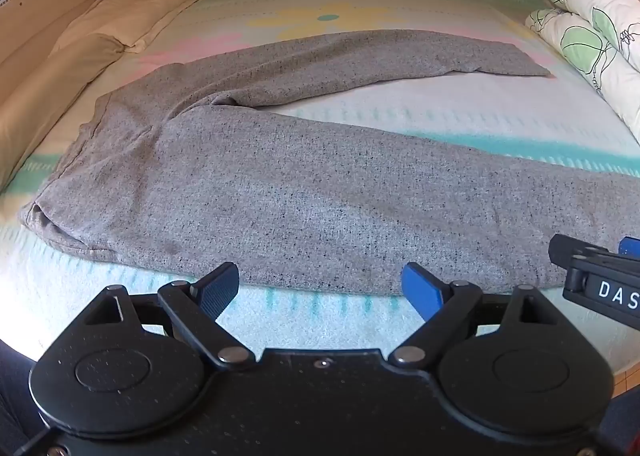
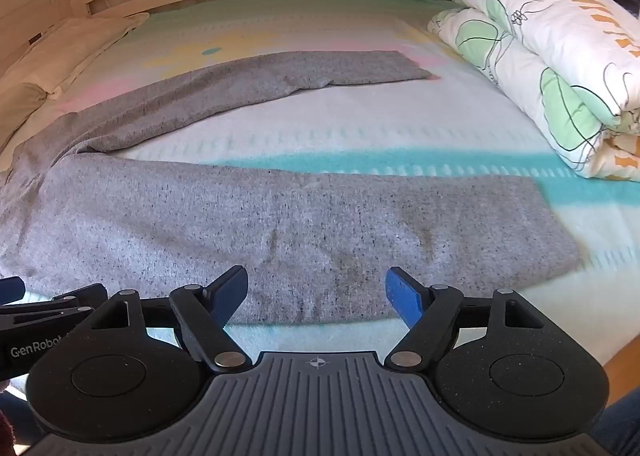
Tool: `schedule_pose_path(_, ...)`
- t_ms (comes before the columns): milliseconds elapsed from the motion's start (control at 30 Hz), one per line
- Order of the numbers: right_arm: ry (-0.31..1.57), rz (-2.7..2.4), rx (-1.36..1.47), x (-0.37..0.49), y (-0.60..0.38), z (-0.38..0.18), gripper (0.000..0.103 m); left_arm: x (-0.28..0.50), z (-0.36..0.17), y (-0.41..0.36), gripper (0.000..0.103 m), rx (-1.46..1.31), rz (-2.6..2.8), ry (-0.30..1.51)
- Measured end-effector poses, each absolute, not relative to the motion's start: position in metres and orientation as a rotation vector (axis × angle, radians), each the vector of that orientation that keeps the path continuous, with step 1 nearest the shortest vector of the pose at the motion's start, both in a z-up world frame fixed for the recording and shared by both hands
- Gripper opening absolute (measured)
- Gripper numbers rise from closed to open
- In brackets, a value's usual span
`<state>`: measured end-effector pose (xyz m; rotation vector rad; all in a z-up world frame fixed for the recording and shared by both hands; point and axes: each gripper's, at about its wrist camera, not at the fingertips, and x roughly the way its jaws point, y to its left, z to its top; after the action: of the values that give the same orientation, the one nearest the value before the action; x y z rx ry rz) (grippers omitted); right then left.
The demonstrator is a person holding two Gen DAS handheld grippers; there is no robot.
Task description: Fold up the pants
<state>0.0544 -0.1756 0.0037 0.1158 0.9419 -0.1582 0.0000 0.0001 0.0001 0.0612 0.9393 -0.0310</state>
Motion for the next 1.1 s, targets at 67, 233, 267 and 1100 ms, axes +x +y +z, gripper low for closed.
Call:
schedule_pose_path(67,0.943,-0.158,0.115,0.0543,-0.1760,0.0036,0.075,-0.0001,0.0004,0.0003,0.088,0.062,-0.029,0.938)
schedule_pose_path(233,0.949,-0.158,0.111,0.0558,-0.1739,0.0039,0.075,0.0001,-0.0001,0.0008,0.088,0.066,-0.025,0.939)
schedule_pose_path(267,0.948,-0.158,0.110,0.0554,-0.1742,0.0040,0.075,0.0002,-0.0004,0.0009,0.088,0.066,-0.024,0.940)
schedule_pose_path(1100,0.954,-0.163,0.109,0.0560,-0.1734,0.0032,0.075,0.0001,-0.0039,0.0036,0.088,0.060,-0.025,0.943)
